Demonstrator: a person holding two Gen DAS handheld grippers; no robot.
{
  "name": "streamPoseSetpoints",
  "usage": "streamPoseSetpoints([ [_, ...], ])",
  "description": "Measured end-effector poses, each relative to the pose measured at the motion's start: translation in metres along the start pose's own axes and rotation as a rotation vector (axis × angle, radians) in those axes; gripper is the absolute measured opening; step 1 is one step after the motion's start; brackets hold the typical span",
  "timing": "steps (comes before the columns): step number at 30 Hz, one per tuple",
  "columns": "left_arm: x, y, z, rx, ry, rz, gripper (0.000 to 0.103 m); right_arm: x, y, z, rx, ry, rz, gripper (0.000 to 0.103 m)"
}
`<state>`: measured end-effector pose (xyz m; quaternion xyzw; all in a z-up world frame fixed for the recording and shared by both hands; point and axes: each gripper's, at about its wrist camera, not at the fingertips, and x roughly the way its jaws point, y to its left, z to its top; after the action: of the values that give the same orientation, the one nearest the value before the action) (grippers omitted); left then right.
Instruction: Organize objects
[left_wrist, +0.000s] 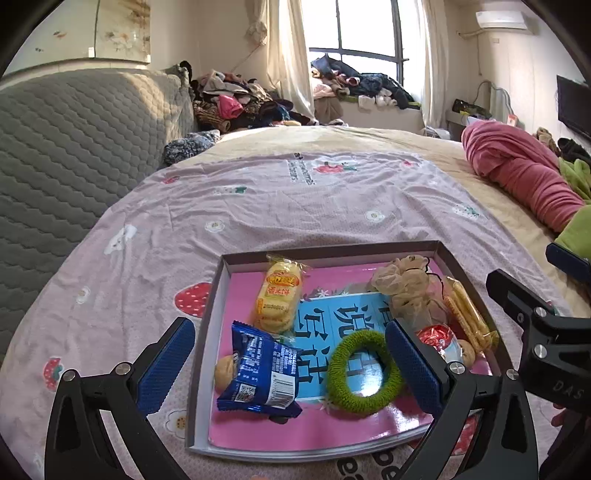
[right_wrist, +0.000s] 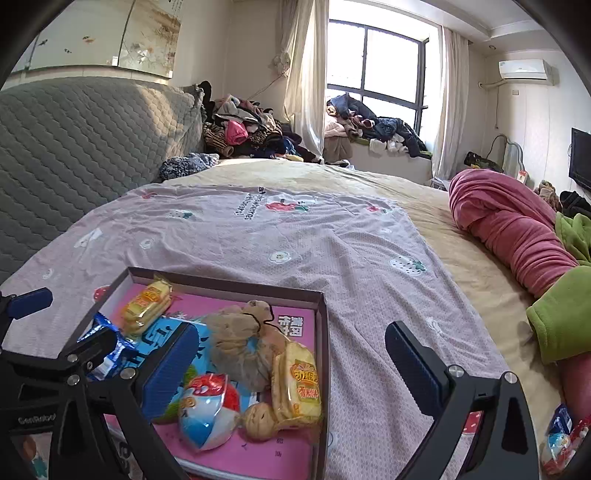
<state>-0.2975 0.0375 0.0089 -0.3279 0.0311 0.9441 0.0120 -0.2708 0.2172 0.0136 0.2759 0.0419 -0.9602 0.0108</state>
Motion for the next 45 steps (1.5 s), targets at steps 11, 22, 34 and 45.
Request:
streamPoseSetpoints([
  [11,-0.045,0.016,-0.007,-0.022,-0.027,0.02,0.103,-0.029,0.006,-0.004,0.01,0.014,0.007,0.102],
  [22,-0.1,0.032,-0.027,-0.04,-0.044,0.019,0.103,-0.078,0.006,-0.021,0.02,0.032,0.0,0.102],
  [34,-0.152,0.04,-0.034,-0.053,-0.037,0.008,0.103,-0.139,0.009,-0.009,0.016,-0.004,-0.002,0.102],
  [45,-0.195,0.044,-0.039,-0.045,-0.061,0.018,0.103,-0.182,0.012,-0.005,-0.005,-0.021,-0.008,0.102],
])
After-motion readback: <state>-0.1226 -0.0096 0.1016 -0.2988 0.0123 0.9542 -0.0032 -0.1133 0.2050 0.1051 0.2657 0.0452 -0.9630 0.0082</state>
